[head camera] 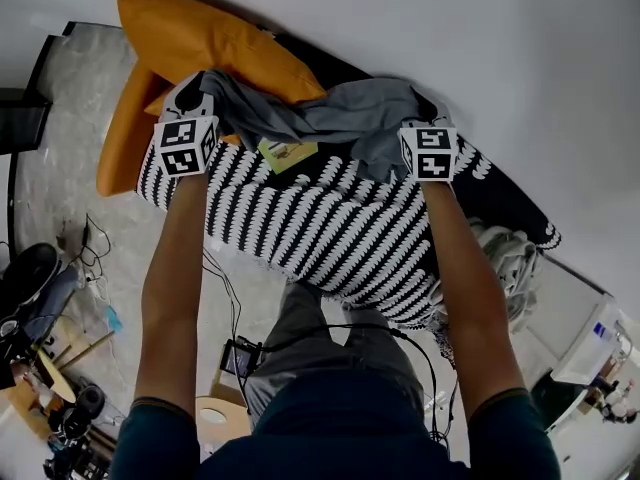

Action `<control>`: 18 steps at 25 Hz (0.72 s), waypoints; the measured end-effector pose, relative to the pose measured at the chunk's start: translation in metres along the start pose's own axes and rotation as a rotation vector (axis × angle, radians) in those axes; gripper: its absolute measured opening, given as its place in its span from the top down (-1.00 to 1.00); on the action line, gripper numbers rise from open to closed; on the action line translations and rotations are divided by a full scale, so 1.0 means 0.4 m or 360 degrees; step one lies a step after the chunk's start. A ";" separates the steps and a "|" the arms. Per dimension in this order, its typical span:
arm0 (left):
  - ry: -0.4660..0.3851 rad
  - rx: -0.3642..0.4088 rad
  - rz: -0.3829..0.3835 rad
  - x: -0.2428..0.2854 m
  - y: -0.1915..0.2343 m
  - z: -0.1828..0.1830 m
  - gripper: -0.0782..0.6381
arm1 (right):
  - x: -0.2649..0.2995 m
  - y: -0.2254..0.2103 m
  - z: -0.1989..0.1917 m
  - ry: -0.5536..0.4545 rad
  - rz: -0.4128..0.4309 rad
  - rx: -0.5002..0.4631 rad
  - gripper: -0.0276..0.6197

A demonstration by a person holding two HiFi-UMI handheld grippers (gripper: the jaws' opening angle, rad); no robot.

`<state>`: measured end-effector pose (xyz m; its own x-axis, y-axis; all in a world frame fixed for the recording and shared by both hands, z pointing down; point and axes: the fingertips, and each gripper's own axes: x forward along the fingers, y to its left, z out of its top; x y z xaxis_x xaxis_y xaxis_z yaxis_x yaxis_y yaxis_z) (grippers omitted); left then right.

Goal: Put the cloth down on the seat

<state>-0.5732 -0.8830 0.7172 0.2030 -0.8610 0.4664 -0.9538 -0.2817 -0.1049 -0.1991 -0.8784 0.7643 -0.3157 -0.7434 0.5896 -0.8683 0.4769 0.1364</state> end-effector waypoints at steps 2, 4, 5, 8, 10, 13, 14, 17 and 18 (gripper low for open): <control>0.0009 0.0005 -0.0003 0.023 0.002 -0.008 0.74 | 0.025 0.006 -0.020 0.0034 0.0009 -0.0002 0.80; 0.0014 0.0010 -0.0005 0.044 0.003 -0.018 0.73 | 0.048 0.011 -0.046 0.0075 0.0018 0.0003 0.81; 0.0016 0.0011 -0.0006 0.053 0.003 -0.022 0.72 | 0.059 0.013 -0.059 0.0097 0.0022 0.0007 0.80; 0.0028 -0.0007 -0.0020 0.081 0.006 -0.040 0.68 | 0.092 0.015 -0.100 0.0164 0.0033 0.0047 0.80; 0.0045 -0.0042 -0.0043 0.100 0.010 -0.054 0.64 | 0.113 0.012 -0.130 0.0225 0.0047 0.0093 0.80; 0.0067 -0.0073 -0.0068 0.113 0.016 -0.065 0.56 | 0.136 0.009 -0.174 0.0322 0.0079 0.0120 0.79; 0.0069 -0.0069 -0.0071 0.112 0.019 -0.064 0.54 | 0.140 0.009 -0.182 0.0343 0.0092 0.0124 0.78; 0.0074 -0.0053 -0.0071 0.093 0.024 -0.063 0.48 | 0.139 0.005 -0.186 0.0366 0.0134 0.0132 0.77; 0.0081 -0.0054 -0.0069 0.083 0.026 -0.066 0.46 | 0.136 0.005 -0.185 0.0373 0.0151 0.0126 0.76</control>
<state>-0.5821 -0.9031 0.7547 0.2334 -0.8255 0.5139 -0.9514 -0.3030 -0.0545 -0.1895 -0.8832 0.8555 -0.3077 -0.5639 0.7664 -0.8691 0.4943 0.0147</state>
